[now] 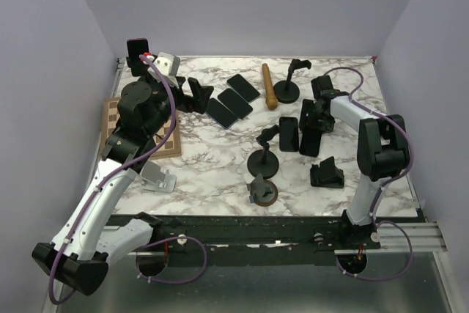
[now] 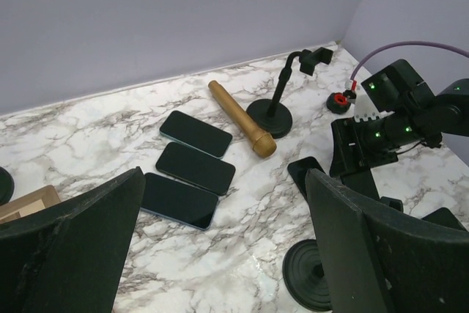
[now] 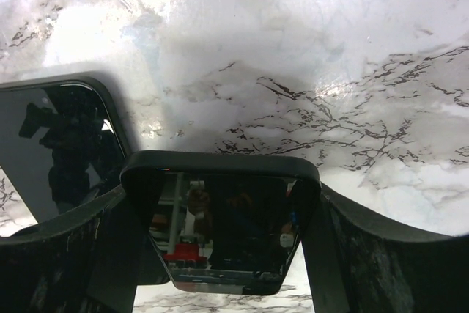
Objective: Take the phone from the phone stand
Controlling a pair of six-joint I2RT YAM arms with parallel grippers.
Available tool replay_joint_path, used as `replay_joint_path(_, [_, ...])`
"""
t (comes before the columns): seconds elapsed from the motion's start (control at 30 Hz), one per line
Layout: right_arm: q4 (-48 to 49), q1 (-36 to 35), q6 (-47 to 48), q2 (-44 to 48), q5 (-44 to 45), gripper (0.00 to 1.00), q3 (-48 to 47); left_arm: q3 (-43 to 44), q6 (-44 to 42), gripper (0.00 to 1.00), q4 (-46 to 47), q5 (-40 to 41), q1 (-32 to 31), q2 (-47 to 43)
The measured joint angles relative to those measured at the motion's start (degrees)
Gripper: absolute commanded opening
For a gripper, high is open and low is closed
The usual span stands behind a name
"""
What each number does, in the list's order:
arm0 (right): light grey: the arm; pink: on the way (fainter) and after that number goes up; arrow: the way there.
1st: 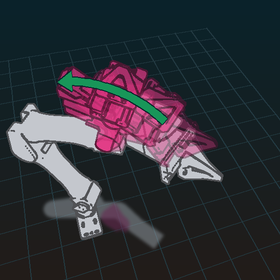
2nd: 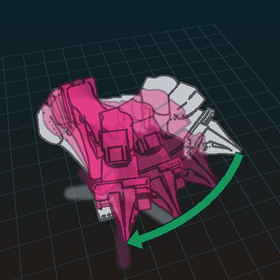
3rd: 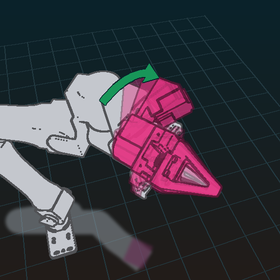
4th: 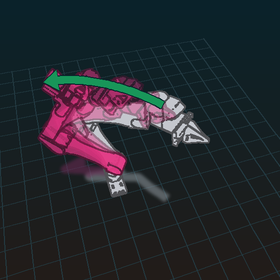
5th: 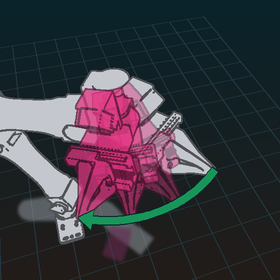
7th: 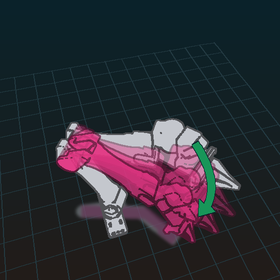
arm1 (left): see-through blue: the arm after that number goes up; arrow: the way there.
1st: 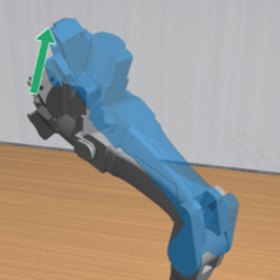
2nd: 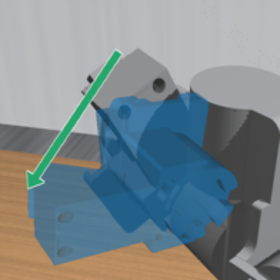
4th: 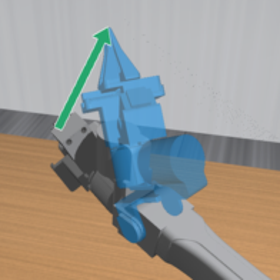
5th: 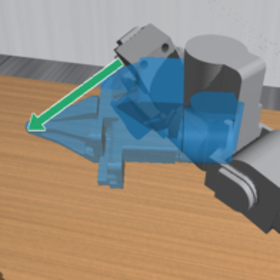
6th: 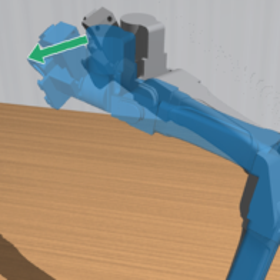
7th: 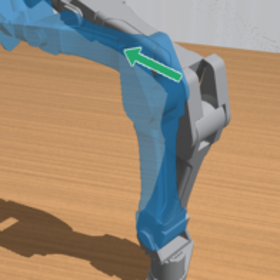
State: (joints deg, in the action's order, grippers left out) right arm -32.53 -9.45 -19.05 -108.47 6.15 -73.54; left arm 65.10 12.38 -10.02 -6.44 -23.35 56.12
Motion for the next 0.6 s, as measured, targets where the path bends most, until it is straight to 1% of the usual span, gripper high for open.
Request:
replay_joint_path(0.33, [2.7, -0.9, 1.1, -1.6, 2.1, 0.27, -0.1, 0.0, 0.0, 0.99, 0.1, 0.0, 0.0, 0.0])
replay_joint_path(0.53, [3.8, -1.5, 1.5, -1.9, 2.2, 0.37, -0.2, -0.3, 0.0, 0.99, 0.5, 0.2, 0.0, 0.5])
replay_joint_path(0.6, [4.2, -1.6, 1.6, -1.9, 2.2, 0.42, -0.2, -0.3, 0.0, 0.99, 0.6, 0.3, 0.0, 0.7])
